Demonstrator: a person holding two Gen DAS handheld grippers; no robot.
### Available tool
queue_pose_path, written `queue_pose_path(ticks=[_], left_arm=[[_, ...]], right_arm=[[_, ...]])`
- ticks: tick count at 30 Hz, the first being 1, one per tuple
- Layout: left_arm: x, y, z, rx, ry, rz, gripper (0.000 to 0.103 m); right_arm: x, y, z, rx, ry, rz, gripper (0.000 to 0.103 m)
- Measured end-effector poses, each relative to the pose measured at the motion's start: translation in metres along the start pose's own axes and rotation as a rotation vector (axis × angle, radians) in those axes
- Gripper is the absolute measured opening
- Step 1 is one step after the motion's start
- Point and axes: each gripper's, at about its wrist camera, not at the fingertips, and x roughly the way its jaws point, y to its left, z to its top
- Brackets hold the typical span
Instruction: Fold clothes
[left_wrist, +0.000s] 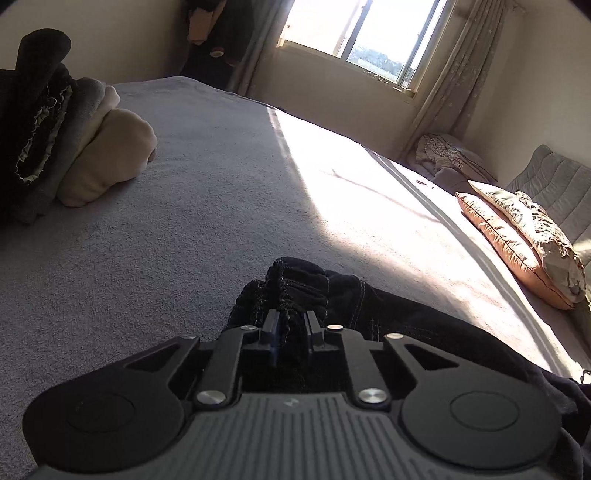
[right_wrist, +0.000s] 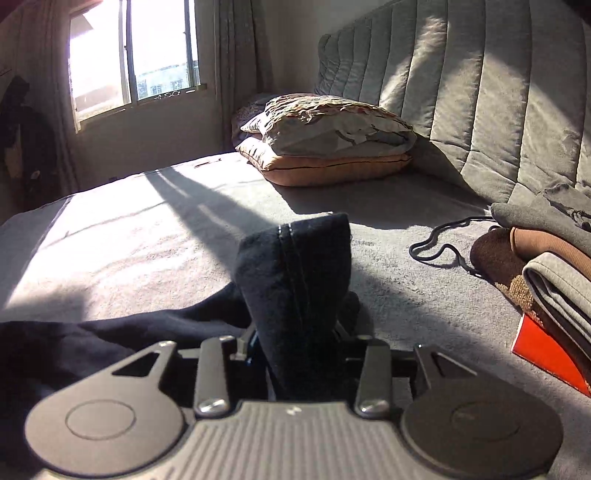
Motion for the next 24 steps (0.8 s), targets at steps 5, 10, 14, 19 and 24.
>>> queue_pose_path(ticks=[5,10,14,19,24], left_arm=[[0.022,0.011,0.003,-0.069,0.060,-0.011,0.089],[0.035,-0.009,0.003,0.073,0.014,0.014,0.030],[0.017,-0.008,0.011,0.080,-0.052,-0.053,0.016],[-0.044,0.021,0.019,0.026,-0.229,-0.267,0.007],[-0.114,0.079,-0.001,-0.106,-0.376,-0.493,0.000]], right_arm=[[0.016,-0.008,-0.006,0.054,0.039,0.031,0.039],[0.012,0.006,-0.002,-0.028,-0.031,-0.020,0.018],[-0.003,0.010,0.004,-0.045,-0.156,-0.031,0.013],[-0.073,0.009,0.019,-0.007,-0.494,0.185,0.013],[-0.132,-0.043,0.018,0.046,-0.600,0.471,0.013]])
